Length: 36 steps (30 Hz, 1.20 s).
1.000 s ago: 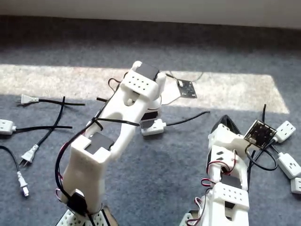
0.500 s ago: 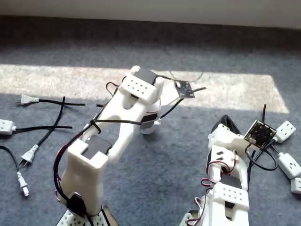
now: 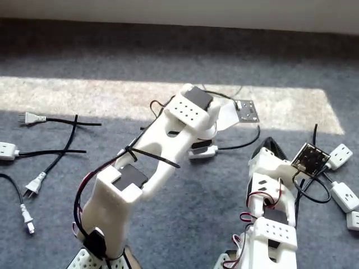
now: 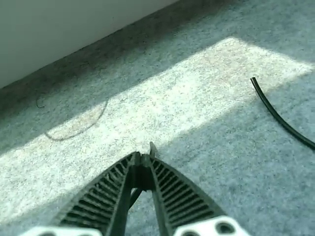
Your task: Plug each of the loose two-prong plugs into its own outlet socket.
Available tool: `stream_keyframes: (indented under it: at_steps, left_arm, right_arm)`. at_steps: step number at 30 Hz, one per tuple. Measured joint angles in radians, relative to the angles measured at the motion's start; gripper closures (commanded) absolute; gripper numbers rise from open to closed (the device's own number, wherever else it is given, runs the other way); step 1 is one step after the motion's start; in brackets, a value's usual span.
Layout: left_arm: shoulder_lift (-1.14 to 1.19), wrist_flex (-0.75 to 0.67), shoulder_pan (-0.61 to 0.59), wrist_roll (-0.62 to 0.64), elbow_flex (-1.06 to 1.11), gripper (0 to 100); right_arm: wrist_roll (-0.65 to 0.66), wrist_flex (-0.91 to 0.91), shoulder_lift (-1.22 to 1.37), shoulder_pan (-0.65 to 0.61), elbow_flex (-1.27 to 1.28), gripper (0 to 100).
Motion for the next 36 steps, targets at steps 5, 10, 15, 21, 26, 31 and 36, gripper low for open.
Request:
stream_keyframes:
  at_steps: [5,10,15,21,26,31,36]
  left_arm:
    - [0.002,0.0,0.009,0.063,-0.002,99]
    - [0.002,-0.066,0.008,0.098,-0.002,99]
    - [0.002,-0.207,0.008,0.187,0.041,99]
    - [0.0,-0.347,0.029,0.203,0.15,99]
    - [-0.012,-0.497,0.04,0.204,0.262,99]
    - [-0.012,-0.566,0.04,0.204,0.322,99]
    - [-0.012,-0.571,0.038,0.204,0.325,99]
  right_arm:
    - [0.0,0.0,0.0,-0.002,0.0,98.9]
    - [0.0,0.0,0.0,0.0,0.0,98.9]
    - [0.0,0.0,0.0,0.074,0.0,98.9]
    - [0.0,0.0,0.0,0.104,0.0,98.9]
    - [0.0,0.0,0.0,0.109,0.0,98.9]
    - [0.0,0.0,0.0,0.109,0.0,98.9]
    - [0.0,0.0,0.0,0.109,0.0,98.9]
